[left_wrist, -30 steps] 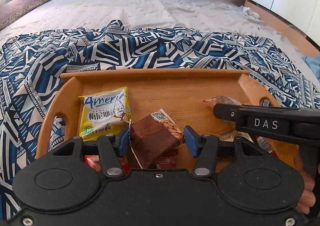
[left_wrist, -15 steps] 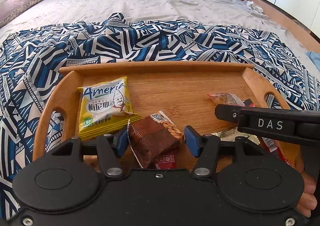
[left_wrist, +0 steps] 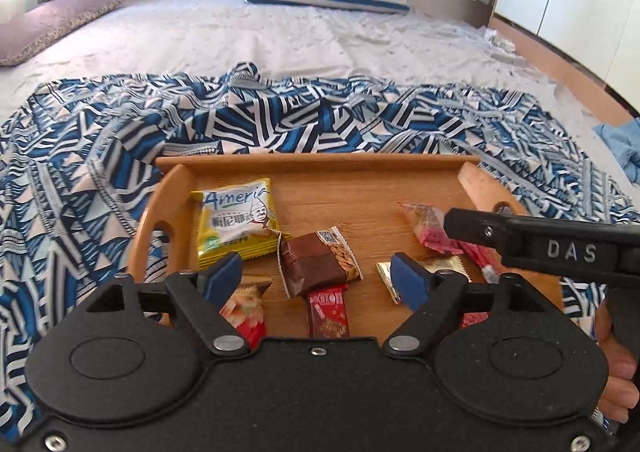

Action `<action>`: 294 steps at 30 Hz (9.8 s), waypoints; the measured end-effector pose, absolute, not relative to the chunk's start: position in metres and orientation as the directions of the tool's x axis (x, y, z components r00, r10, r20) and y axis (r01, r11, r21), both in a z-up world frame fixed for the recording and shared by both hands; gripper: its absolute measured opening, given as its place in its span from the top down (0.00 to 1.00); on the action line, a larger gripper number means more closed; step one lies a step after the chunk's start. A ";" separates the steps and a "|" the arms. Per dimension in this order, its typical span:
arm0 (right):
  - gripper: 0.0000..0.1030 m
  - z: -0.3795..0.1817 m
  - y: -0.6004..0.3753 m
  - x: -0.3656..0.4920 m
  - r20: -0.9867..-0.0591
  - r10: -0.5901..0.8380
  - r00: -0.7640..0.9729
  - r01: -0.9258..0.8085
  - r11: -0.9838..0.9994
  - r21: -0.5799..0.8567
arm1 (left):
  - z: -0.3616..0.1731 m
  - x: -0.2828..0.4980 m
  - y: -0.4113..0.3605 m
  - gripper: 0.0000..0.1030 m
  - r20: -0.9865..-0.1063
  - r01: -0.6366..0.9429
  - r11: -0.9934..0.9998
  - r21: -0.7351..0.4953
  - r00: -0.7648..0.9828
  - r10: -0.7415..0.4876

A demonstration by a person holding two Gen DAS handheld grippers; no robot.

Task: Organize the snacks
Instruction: 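Lower both snacks onto the tray and open both tools, then lift both tools off the tray and move to the snacks on the bedspread, then grasp the red biscuit pack with the left tool while the right grasps the green pea snack pack, then lift both held snacks and carry them over the wooden tray, then lower both snacks onto the tray and open both tools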

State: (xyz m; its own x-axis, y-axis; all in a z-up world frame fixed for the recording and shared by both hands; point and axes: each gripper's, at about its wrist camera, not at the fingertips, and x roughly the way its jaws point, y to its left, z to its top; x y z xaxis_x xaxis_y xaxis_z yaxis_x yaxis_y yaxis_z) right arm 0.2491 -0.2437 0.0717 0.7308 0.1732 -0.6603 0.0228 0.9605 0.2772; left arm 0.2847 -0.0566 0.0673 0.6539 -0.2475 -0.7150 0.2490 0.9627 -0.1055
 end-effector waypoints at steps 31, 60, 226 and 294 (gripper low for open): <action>0.12 0.137 -0.215 0.055 -0.489 0.163 0.857 -0.146 0.987 0.073 | 0.133 0.081 -0.004 0.11 -0.558 0.228 0.969 -0.094 0.794 -0.241; 0.09 0.038 -0.213 0.028 -0.585 0.031 0.810 -0.124 0.985 -0.120 | 0.028 0.130 0.024 0.08 -0.757 -0.007 0.994 -0.105 0.649 -0.076; 0.60 0.050 -0.296 0.293 -0.645 0.074 0.761 0.109 0.965 0.240 | 0.033 0.356 -0.108 0.40 -0.735 0.206 0.973 -0.107 0.642 -0.217; 0.17 0.102 -0.266 0.182 -0.547 0.090 0.832 0.015 0.983 0.184 | 0.097 0.227 -0.066 0.09 -0.633 0.203 0.979 0.027 0.762 -0.141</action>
